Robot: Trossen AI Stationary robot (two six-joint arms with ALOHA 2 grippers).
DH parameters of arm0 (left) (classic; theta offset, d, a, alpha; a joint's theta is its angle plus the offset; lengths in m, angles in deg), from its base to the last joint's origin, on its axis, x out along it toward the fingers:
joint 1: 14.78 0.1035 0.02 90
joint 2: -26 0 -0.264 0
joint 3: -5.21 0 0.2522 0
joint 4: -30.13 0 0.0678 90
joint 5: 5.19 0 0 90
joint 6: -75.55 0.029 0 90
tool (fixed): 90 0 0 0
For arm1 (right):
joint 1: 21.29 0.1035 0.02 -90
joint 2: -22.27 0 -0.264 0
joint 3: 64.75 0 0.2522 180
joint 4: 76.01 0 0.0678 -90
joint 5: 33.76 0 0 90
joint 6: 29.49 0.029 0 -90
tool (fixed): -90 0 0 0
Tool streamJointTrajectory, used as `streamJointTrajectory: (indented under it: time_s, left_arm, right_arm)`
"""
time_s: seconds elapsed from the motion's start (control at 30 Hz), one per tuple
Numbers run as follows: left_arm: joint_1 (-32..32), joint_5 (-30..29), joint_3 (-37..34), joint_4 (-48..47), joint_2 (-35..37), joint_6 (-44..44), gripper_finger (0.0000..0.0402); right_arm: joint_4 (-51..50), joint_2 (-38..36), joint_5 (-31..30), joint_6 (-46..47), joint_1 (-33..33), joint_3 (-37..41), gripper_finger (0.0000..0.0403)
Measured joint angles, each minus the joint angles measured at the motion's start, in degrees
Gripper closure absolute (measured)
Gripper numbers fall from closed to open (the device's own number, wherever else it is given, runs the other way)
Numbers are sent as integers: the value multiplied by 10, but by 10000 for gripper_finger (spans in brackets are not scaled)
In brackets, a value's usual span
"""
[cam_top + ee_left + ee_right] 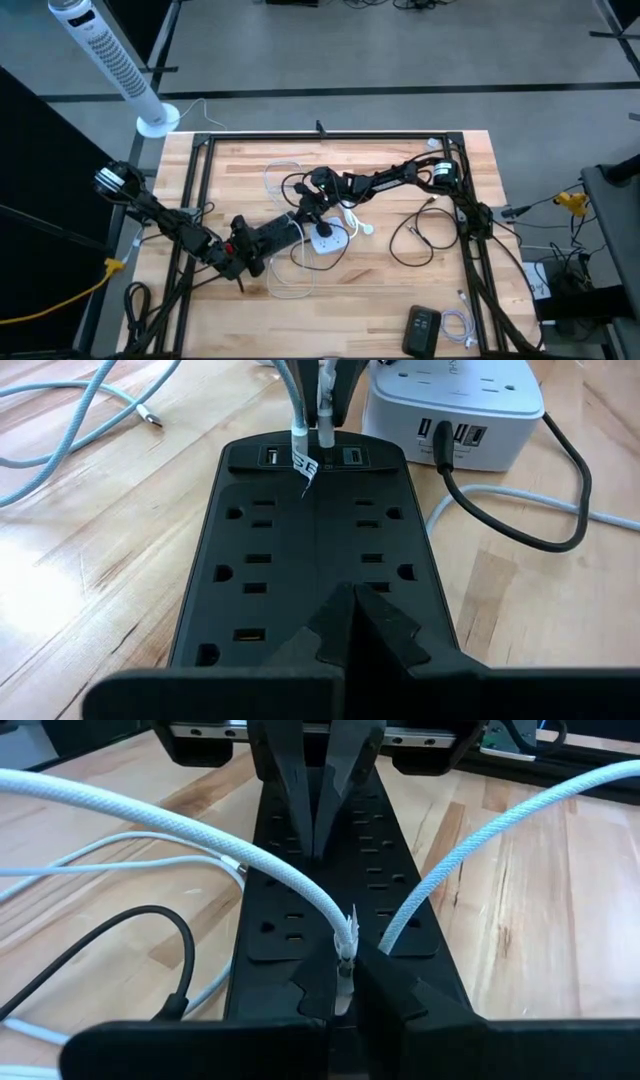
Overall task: Insert USB
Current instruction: Insert the left white charger cable into the top black outlet extension
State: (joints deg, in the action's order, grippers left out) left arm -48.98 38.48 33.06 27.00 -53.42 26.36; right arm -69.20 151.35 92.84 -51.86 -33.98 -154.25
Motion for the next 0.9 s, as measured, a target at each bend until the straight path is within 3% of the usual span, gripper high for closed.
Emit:
streamJointTrajectory:
  time_s: [0.27,0.6,0.9]
  left_arm:
    - [0,1,0,0,0,0,402]
    - [0,5,0,0,1,0,402]
    - [0,27,7,-11,37,37,396]
  right_arm:
    - [-4,-4,-8,-6,7,0,391]
    - [-78,-74,-14,-54,30,7,394]
    - [-72,-104,-11,-91,68,7,394]
